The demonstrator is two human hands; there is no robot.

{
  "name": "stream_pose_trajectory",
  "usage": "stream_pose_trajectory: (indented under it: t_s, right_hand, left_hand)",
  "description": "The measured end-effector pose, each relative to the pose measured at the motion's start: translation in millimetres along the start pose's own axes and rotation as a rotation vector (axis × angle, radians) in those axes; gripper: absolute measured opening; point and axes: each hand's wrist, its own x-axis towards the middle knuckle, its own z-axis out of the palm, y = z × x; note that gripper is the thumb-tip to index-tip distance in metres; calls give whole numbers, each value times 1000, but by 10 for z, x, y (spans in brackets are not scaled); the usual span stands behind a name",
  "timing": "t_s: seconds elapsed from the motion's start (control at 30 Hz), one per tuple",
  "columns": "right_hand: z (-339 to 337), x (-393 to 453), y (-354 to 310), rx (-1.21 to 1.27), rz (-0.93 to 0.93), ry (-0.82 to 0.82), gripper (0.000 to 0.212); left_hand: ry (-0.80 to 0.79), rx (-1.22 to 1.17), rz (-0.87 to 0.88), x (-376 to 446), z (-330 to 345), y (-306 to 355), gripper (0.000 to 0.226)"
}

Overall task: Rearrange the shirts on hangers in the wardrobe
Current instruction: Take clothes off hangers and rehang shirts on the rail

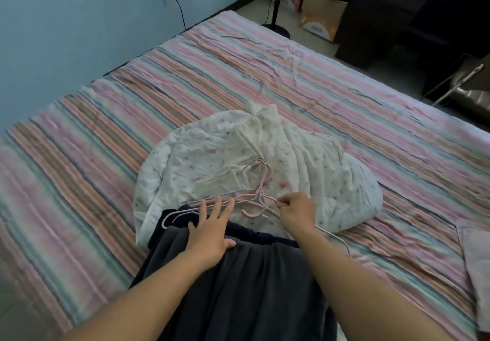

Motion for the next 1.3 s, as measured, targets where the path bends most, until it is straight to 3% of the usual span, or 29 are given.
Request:
stream_pose_trajectory:
  t_s: [0.2, 0.33, 0.63, 0.8, 1.0, 1.3]
  right_hand:
    - [132, 96, 75, 55, 44, 6, 17]
    - [47, 70, -123, 102, 102, 39, 24]
    - [-336, -478, -897, 20, -204, -92, 17]
    - [-651, -1149, -1208, -97, -342, -169, 23]
    - [-1030, -2151, -1710, -342, -564, -196, 39]
    - [-1458, -4053, -2672, -460, -869, -203, 48]
  left_hand:
    - [-67, -1, -3, 164, 1, -72, 96]
    - [-15, 16, 26, 132, -117, 53, 105]
    - [145, -27, 55, -408, -1010, 100, 98]
    - [250, -109, 37, -1075, -1535, 72, 86]
    - [356, -16, 51, -2182, -2063, -115, 78]
    - [529, 95, -13, -4317, -2498, -531, 79]
